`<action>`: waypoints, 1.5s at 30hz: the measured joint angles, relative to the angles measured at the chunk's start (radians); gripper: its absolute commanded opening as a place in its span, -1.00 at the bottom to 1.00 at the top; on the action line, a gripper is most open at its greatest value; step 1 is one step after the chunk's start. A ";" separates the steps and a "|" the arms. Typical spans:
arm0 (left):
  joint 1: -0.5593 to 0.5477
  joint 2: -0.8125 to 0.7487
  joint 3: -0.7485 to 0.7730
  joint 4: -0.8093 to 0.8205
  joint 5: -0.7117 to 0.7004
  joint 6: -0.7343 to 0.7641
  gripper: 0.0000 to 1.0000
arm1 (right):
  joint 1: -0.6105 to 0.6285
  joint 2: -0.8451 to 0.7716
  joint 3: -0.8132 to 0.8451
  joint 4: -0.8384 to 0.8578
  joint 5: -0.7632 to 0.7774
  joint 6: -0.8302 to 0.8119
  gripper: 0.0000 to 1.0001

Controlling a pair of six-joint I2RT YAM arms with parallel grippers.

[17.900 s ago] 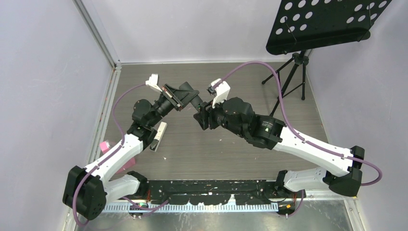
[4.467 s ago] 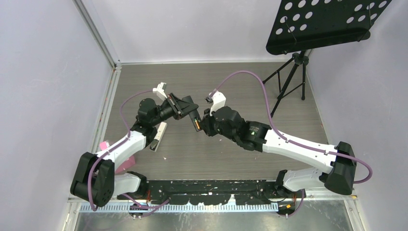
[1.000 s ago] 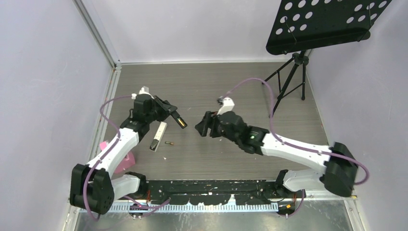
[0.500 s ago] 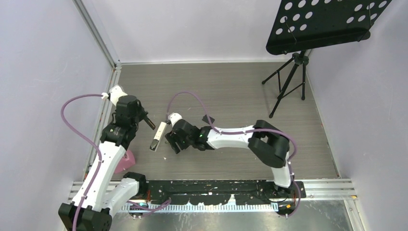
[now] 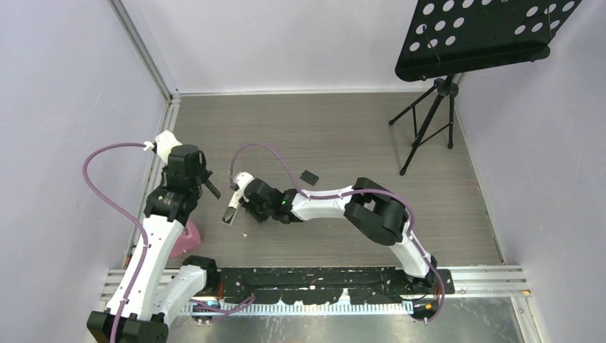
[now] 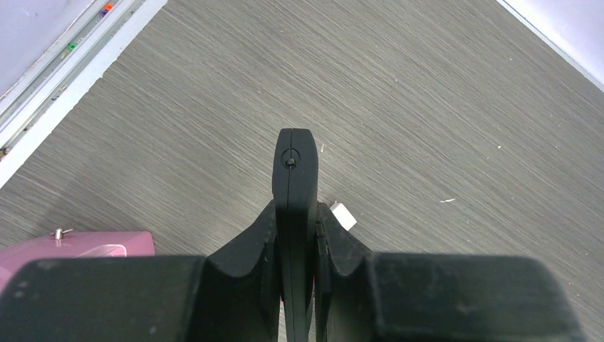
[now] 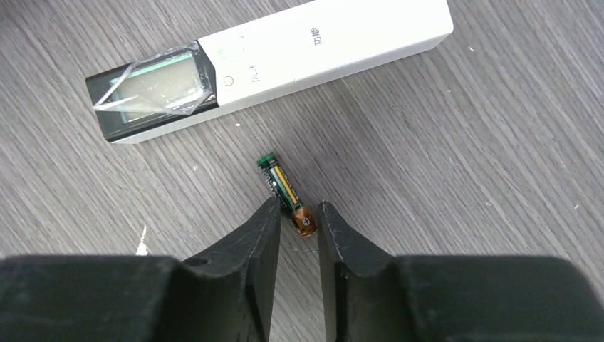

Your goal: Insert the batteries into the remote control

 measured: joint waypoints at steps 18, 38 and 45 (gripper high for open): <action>0.007 0.042 -0.007 0.071 0.255 0.026 -1.00 | 0.014 -0.148 -0.138 -0.161 0.111 -0.023 -0.84; -0.128 0.357 -0.095 0.530 0.952 0.030 -1.00 | -0.035 -0.518 -0.360 -0.687 0.177 0.328 -0.74; -0.161 0.367 -0.169 0.654 0.994 0.000 -1.00 | -0.056 -0.512 -0.377 -0.700 0.187 0.377 -0.74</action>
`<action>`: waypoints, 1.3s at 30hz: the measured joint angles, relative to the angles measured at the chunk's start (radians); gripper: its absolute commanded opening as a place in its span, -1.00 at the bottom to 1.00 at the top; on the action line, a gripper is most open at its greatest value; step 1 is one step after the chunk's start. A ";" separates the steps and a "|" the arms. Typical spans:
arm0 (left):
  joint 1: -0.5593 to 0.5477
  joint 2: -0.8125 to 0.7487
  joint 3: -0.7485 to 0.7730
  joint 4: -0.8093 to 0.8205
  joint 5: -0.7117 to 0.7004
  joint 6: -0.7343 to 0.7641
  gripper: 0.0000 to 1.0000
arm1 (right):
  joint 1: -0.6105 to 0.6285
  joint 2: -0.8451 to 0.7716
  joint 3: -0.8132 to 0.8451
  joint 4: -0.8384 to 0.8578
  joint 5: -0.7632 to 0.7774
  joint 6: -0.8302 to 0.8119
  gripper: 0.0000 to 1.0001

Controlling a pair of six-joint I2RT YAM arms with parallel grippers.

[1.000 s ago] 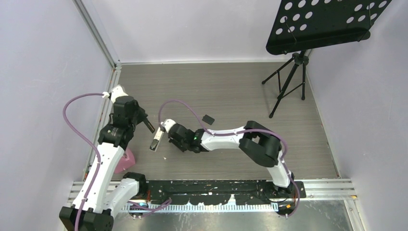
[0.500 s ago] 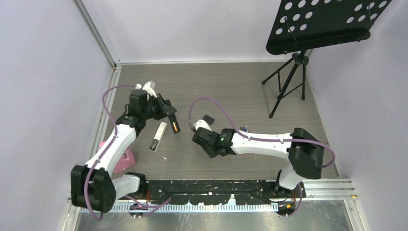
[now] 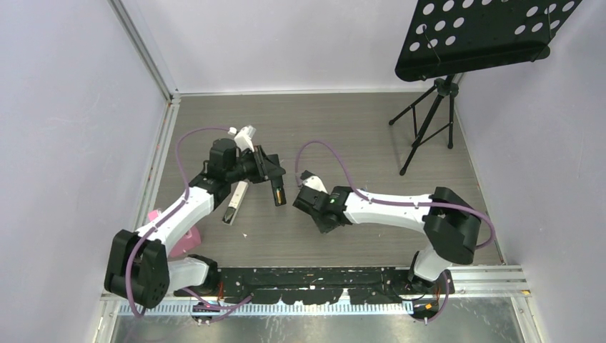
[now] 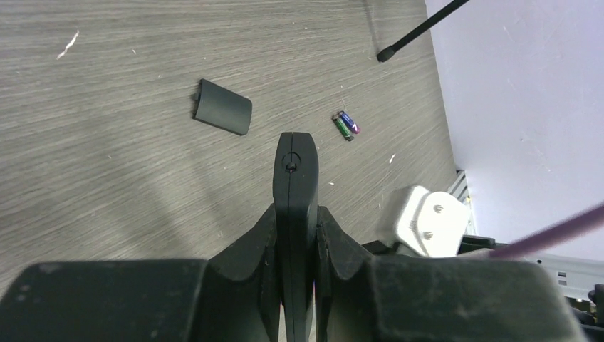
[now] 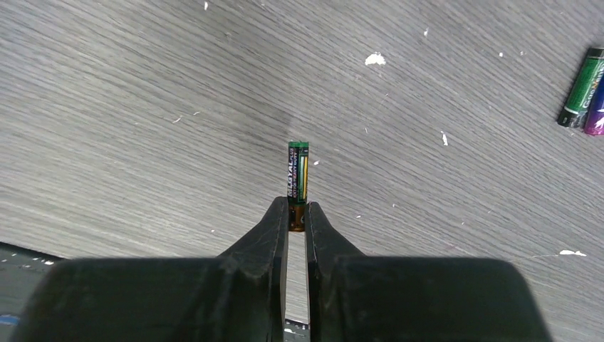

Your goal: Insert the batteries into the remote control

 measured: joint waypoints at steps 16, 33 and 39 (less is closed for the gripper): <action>-0.170 0.122 -0.145 0.320 -0.079 -0.297 -1.00 | 0.000 -0.253 0.070 0.035 0.012 0.059 -0.71; -0.187 0.163 -0.179 0.528 -0.098 -0.458 -1.00 | 0.000 -0.251 0.103 0.030 -0.029 0.092 -0.69; -0.187 0.163 -0.180 0.549 -0.097 -0.487 -1.00 | 0.000 -0.233 0.103 0.029 -0.027 0.092 -0.66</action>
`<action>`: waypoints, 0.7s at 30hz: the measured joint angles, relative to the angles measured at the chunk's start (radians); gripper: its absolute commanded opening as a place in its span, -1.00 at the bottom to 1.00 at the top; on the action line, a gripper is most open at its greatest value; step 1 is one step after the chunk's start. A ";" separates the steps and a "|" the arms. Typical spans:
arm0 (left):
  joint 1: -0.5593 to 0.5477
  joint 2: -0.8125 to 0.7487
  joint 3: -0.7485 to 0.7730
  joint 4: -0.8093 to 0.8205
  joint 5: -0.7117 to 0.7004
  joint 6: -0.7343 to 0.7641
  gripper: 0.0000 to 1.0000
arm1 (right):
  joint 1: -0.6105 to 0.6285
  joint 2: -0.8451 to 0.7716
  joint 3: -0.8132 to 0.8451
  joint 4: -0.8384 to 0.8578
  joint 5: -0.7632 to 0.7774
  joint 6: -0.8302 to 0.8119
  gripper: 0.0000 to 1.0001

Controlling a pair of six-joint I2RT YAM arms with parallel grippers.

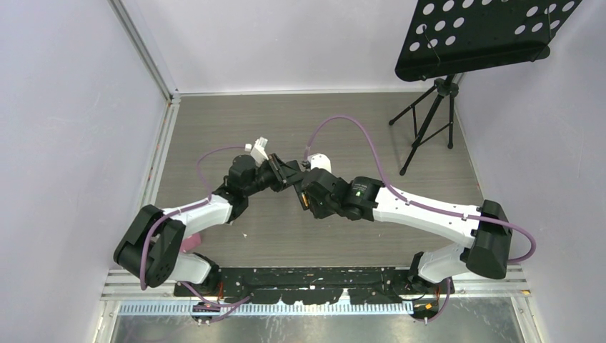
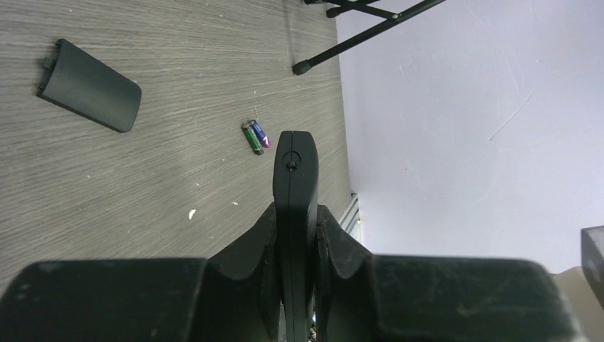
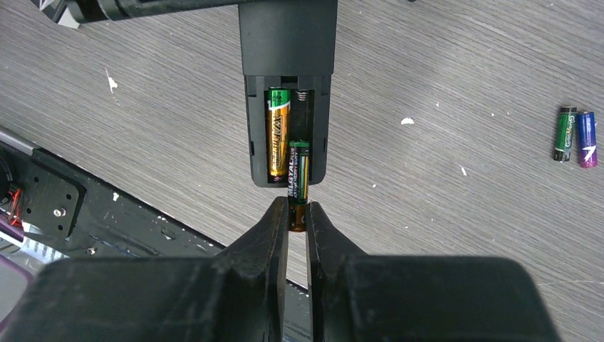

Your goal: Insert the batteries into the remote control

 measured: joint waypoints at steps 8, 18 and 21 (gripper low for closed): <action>0.000 0.000 -0.012 0.026 0.011 -0.043 -1.00 | 0.000 0.005 0.002 0.000 0.014 0.000 -0.57; 0.000 0.000 -0.014 0.043 0.022 -0.066 -1.00 | -0.003 0.006 0.002 0.005 0.022 -0.004 -0.50; 0.000 0.000 -0.016 0.045 0.022 -0.070 -1.00 | -0.005 0.006 0.002 0.005 0.022 -0.008 -0.46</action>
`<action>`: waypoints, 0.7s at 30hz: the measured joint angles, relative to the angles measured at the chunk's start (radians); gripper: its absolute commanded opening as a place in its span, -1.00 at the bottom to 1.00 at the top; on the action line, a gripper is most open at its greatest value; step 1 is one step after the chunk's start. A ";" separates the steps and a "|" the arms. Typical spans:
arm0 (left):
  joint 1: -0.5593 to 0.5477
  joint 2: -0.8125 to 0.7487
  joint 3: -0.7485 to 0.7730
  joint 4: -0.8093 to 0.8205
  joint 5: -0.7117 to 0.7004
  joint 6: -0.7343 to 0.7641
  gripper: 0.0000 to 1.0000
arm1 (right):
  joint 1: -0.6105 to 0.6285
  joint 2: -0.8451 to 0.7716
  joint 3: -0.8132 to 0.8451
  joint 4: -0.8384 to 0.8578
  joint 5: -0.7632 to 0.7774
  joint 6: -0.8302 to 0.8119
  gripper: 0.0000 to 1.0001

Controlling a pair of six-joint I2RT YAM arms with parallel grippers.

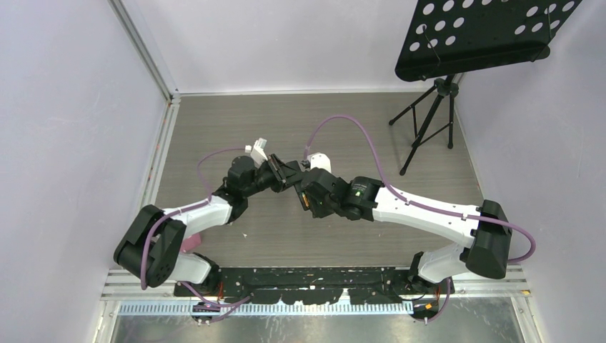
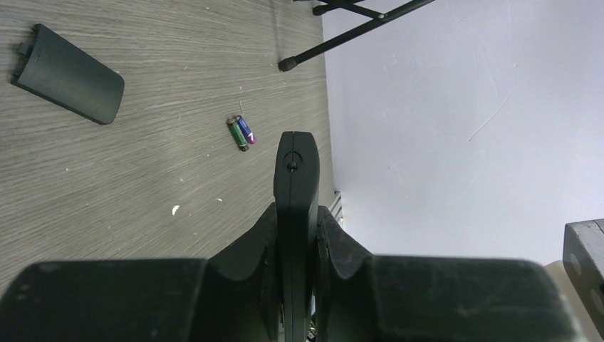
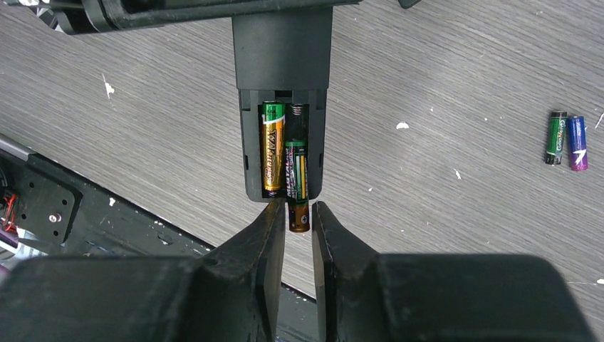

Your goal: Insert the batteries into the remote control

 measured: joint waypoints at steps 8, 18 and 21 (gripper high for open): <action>0.000 0.000 0.000 0.003 -0.001 -0.004 -1.00 | 0.000 -0.001 0.000 0.005 -0.001 -0.005 -0.40; 0.000 0.004 0.000 0.027 0.004 -0.076 -1.00 | -0.005 -0.067 -0.001 0.035 0.016 0.015 -0.02; 0.000 0.004 0.000 0.032 0.004 -0.106 -1.00 | -0.007 -0.126 -0.002 0.052 0.034 0.032 0.14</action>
